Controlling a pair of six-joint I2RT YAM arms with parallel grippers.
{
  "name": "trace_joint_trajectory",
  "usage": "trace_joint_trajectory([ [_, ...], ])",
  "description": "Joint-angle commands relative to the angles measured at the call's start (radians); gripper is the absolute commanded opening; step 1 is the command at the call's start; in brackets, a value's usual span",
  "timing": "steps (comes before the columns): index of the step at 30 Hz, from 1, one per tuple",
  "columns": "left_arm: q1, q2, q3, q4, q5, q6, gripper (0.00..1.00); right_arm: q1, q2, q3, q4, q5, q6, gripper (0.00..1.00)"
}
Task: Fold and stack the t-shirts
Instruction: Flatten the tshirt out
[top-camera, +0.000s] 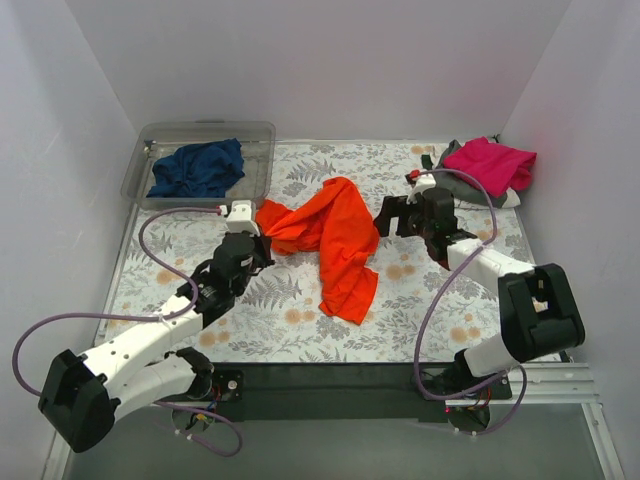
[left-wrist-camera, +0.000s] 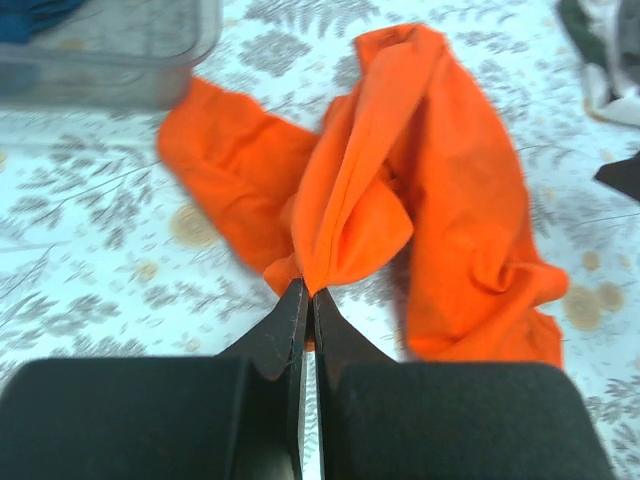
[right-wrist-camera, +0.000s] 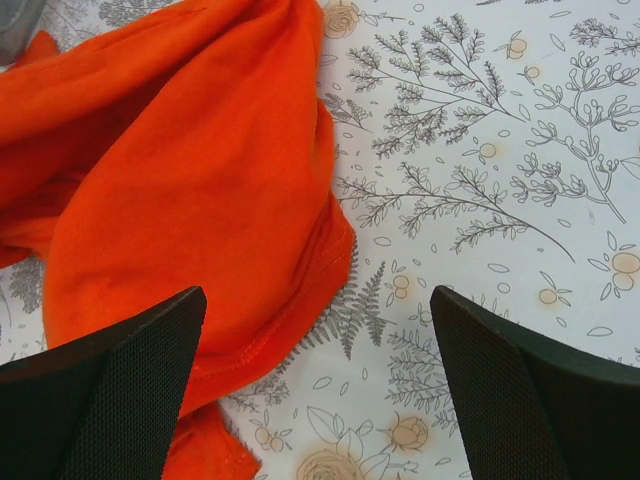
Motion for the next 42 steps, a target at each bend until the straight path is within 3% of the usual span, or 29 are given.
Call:
trace_joint_trajectory([
  [1,0.002,-0.053,0.017,-0.158,-0.122,-0.015,0.00,0.009,0.053,0.076,0.040,-0.001,-0.009,0.84],
  [6,0.005,-0.115,0.009,-0.179,-0.194,-0.028,0.00,0.011,0.154,0.122,0.039,0.026,-0.010,0.75],
  [10,0.005,-0.151,0.003,-0.192,-0.243,-0.030,0.00,0.009,0.229,0.172,0.037,0.033,-0.015,0.60],
  [14,0.005,-0.173,-0.005,-0.192,-0.254,-0.033,0.00,0.018,0.286,0.197,0.033,0.020,-0.026,0.52],
  [34,0.005,-0.199,-0.017,-0.187,-0.239,-0.035,0.00,0.066,0.374,0.240,0.022,0.065,-0.045,0.46],
  [42,0.005,-0.208,-0.019,-0.187,-0.237,-0.031,0.00,0.069,0.427,0.268,0.007,0.013,-0.055,0.42],
])
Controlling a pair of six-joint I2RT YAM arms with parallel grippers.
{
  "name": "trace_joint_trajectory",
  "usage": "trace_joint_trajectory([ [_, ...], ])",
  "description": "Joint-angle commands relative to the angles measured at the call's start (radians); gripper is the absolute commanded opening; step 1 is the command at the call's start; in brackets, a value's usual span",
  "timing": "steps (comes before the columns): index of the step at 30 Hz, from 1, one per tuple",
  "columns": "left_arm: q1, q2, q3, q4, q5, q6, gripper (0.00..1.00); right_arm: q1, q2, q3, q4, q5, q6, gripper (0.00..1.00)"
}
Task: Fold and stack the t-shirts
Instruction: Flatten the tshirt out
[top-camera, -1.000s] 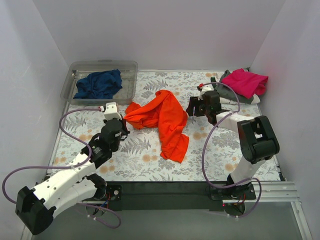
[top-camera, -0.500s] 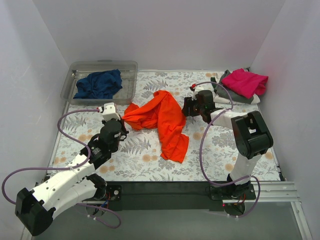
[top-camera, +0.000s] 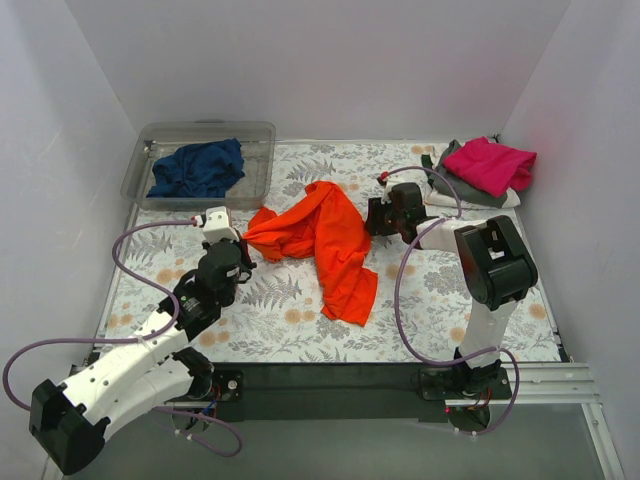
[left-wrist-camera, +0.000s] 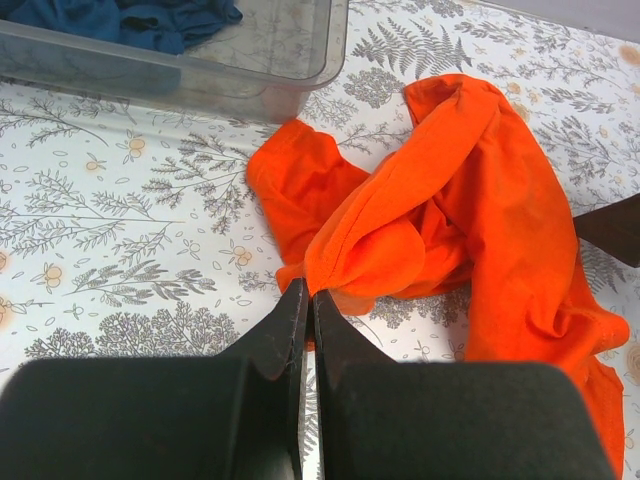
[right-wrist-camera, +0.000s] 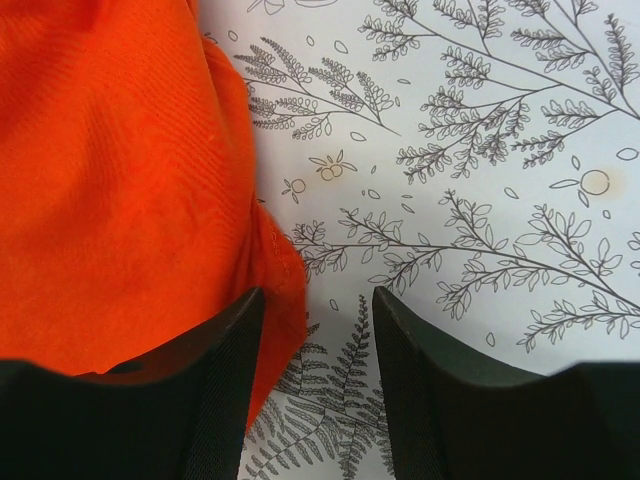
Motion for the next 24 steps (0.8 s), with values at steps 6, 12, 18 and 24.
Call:
trace_joint_trajectory([
  [6,0.004,-0.019,-0.005,0.001,-0.009,-0.005,0.00,0.027,0.017,0.038,0.012,-0.028,-0.029,0.41],
  [12,0.004,-0.019,-0.007,0.003,-0.006,-0.005,0.00,0.036,0.003,0.021,0.012,-0.042,-0.029,0.41],
  [18,0.004,-0.013,-0.011,0.009,-0.009,-0.001,0.00,0.037,0.049,0.044,0.009,-0.075,-0.029,0.33],
  [24,0.004,-0.012,-0.017,0.023,-0.037,0.018,0.00,0.037,0.020,0.053,-0.026,-0.014,-0.046,0.01],
])
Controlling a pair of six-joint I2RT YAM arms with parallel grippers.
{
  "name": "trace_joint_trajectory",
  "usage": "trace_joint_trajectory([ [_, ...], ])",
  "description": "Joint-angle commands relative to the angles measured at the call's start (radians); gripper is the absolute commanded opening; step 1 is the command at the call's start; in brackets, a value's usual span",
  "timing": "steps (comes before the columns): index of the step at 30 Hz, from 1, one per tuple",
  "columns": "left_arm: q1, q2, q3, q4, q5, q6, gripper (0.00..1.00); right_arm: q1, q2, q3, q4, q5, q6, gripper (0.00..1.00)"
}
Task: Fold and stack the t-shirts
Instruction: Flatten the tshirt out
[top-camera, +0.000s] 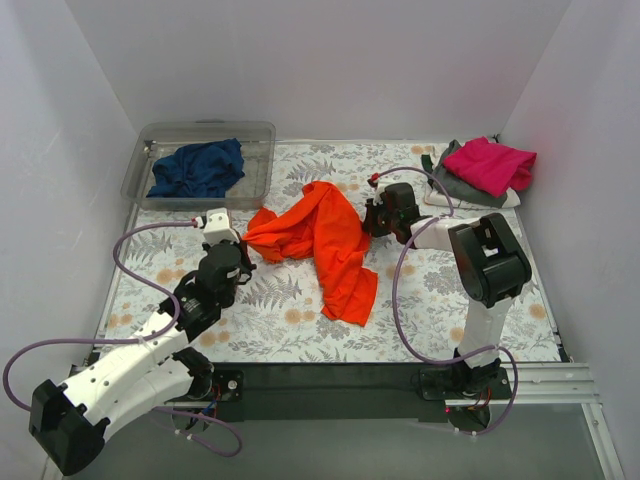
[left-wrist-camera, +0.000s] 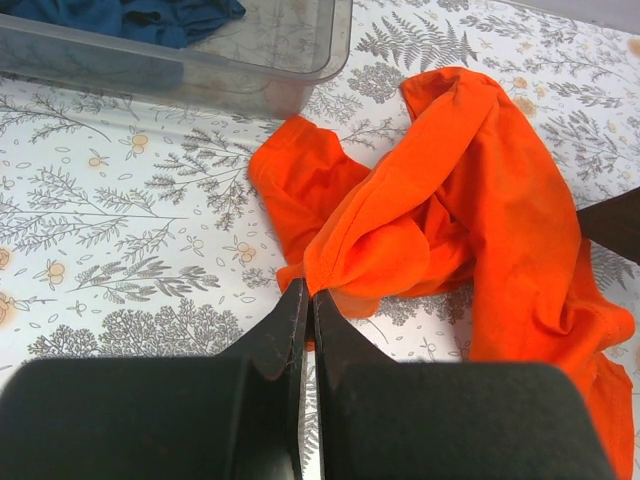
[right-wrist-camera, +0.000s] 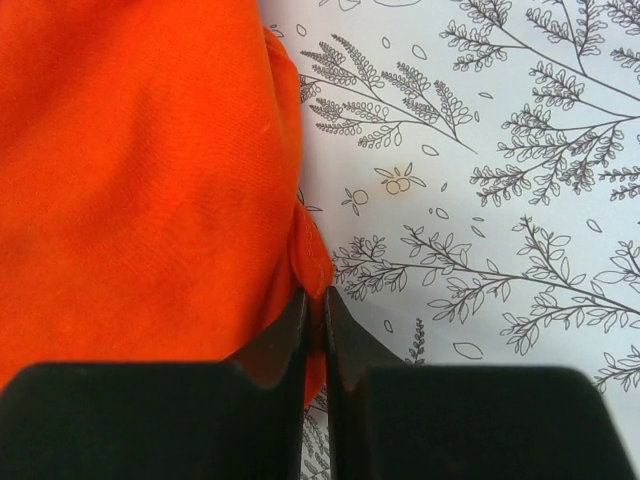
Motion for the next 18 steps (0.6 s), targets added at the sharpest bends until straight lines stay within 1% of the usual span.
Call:
trace_joint_trajectory([
  [1,0.004,-0.007,0.002,0.022,-0.044,0.021,0.00,0.004,-0.037,0.019,-0.035,0.051,-0.030,0.01],
  [4,0.004,-0.008,0.028,0.031,-0.102,0.043,0.00,0.004,-0.146,0.001,-0.059,0.123,-0.050,0.01],
  [5,0.004,-0.008,0.039,0.037,-0.121,0.053,0.00,0.004,-0.219,-0.008,-0.062,0.128,-0.054,0.01],
  [6,0.004,-0.019,0.048,0.046,-0.148,0.063,0.00,0.004,-0.258,-0.016,-0.067,0.190,-0.063,0.01],
  [7,0.004,-0.025,0.056,0.074,-0.156,0.091,0.00,0.004,-0.295,-0.031,-0.067,0.207,-0.068,0.01],
  [8,0.004,-0.031,0.075,0.092,-0.164,0.111,0.00,0.006,-0.368,-0.039,-0.067,0.224,-0.071,0.01],
  [10,0.006,-0.050,0.100,0.134,-0.176,0.160,0.00,0.004,-0.441,-0.059,-0.071,0.264,-0.088,0.01],
  [11,0.006,-0.053,0.128,0.146,-0.179,0.175,0.00,0.004,-0.508,-0.065,-0.079,0.278,-0.094,0.01],
  [13,0.006,-0.062,0.160,0.172,-0.178,0.212,0.00,0.004,-0.573,-0.076,-0.091,0.307,-0.109,0.01],
  [14,0.006,-0.066,0.190,0.206,-0.181,0.256,0.00,0.004,-0.632,-0.077,-0.104,0.325,-0.123,0.01],
  [16,0.007,-0.070,0.221,0.261,-0.193,0.307,0.00,0.004,-0.686,-0.074,-0.121,0.344,-0.137,0.01],
  [17,0.006,-0.074,0.238,0.284,-0.190,0.368,0.00,0.004,-0.735,-0.061,-0.139,0.355,-0.145,0.01],
  [18,0.007,-0.079,0.273,0.302,-0.181,0.392,0.00,0.004,-0.758,-0.051,-0.151,0.374,-0.146,0.01],
])
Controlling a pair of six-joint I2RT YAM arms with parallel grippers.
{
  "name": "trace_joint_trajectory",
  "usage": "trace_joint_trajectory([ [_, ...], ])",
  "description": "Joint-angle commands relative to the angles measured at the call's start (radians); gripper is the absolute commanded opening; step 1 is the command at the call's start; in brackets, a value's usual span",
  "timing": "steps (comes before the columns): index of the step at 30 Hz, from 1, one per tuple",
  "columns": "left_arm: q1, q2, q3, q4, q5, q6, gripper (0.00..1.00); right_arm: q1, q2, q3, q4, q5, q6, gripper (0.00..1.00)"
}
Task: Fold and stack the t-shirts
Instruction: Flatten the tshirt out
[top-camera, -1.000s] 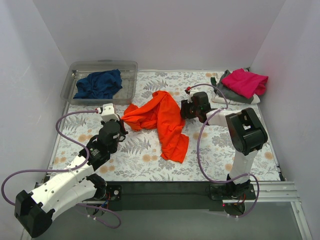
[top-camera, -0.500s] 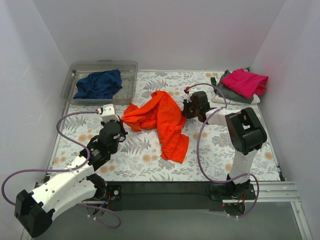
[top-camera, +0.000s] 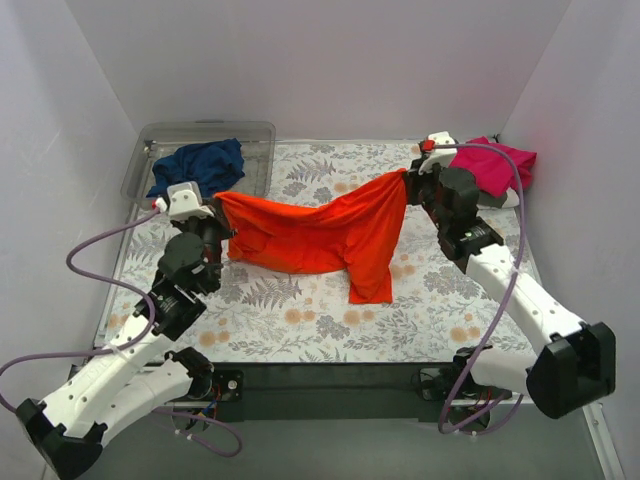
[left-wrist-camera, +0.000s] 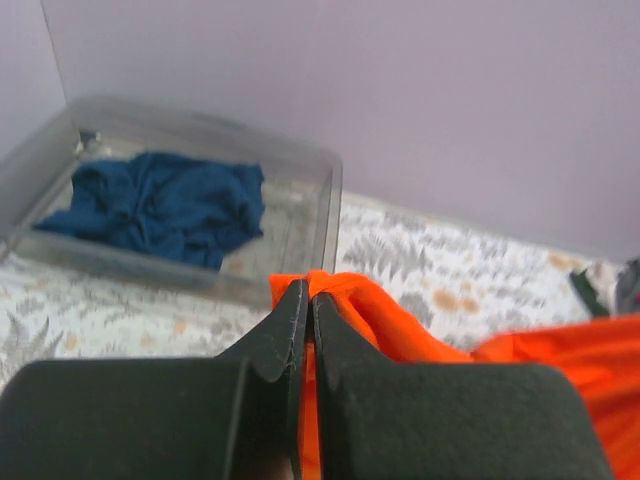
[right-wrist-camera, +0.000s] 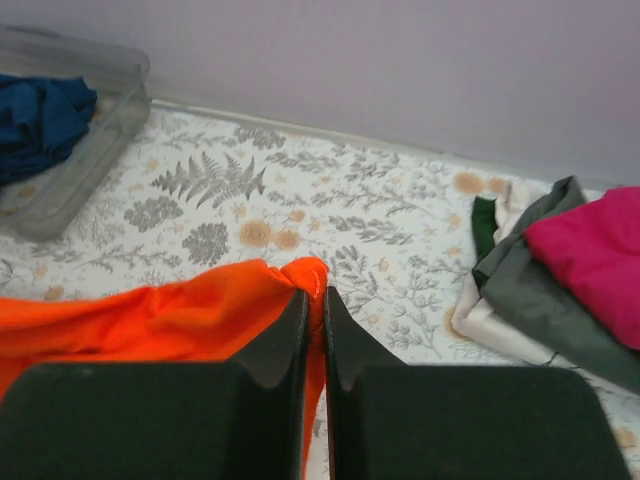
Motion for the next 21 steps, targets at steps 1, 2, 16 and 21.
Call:
trace_joint_trajectory([
  [1,0.007,-0.031,0.107,0.136,-0.024,0.157,0.00,0.001,-0.089,0.019,-0.045,0.093,-0.067,0.01],
  [2,0.007,-0.031,0.130,0.137,0.011,0.174,0.00,0.001,-0.132,0.032,-0.076,0.103,-0.073,0.01],
  [16,0.005,-0.094,0.381,-0.066,0.369,0.134,0.00,0.001,-0.473,0.243,-0.284,0.133,-0.142,0.01],
  [21,0.005,-0.129,0.434,-0.117,0.456,0.079,0.00,0.001,-0.539,0.334,-0.349,0.130,-0.136,0.01],
])
